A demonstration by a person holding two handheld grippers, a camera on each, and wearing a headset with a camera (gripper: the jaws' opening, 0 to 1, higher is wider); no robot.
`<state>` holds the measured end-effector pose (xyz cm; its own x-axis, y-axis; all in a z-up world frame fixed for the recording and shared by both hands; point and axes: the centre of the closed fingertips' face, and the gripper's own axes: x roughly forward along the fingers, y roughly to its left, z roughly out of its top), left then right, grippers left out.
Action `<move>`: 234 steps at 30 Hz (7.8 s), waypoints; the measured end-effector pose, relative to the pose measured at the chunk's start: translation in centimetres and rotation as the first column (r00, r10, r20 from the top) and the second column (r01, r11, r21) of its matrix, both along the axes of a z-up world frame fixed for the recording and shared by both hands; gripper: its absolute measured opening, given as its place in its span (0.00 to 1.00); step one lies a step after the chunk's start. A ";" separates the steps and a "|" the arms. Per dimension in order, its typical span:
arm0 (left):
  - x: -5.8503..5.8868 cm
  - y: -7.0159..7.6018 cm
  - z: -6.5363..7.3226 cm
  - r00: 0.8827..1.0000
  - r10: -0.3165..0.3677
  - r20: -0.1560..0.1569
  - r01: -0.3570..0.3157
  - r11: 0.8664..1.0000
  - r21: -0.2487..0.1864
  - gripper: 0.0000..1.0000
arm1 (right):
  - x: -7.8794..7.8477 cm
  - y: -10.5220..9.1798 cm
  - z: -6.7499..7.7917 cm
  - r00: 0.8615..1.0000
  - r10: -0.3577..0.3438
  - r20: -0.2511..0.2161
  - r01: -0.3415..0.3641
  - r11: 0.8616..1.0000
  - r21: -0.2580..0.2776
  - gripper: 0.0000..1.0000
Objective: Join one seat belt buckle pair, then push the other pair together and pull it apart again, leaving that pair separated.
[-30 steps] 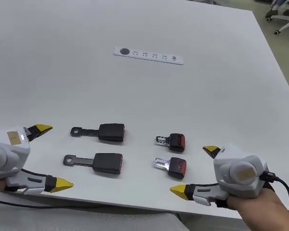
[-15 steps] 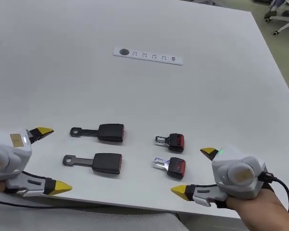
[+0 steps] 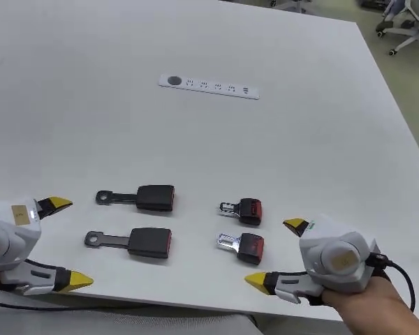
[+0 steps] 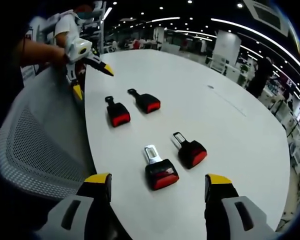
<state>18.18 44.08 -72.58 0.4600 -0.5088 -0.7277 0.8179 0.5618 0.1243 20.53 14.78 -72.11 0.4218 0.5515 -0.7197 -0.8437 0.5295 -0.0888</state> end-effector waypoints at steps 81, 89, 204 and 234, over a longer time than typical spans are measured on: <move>3.1 -8.7 -4.4 0.918 -0.378 -0.117 0.394 0.902 0.174 0.43 | 1.5 1.4 -4.8 0.951 0.274 -0.145 -0.294 0.945 -0.141 0.35; 2.8 -8.9 -5.0 0.903 -0.405 -0.141 0.426 0.887 0.180 0.38 | 1.8 1.1 -5.5 0.942 0.291 -0.168 -0.316 0.936 -0.156 0.33; 2.7 -9.3 -5.6 0.880 -0.421 -0.222 0.455 0.881 0.132 0.33 | 0.7 13.3 -6.0 0.849 0.503 -0.163 -0.525 0.840 -0.138 0.31; 2.9 -9.2 -5.8 0.881 -0.424 -0.211 0.452 0.885 0.111 0.33 | 0.9 14.6 -6.1 0.863 0.486 -0.140 -0.502 0.857 -0.121 0.31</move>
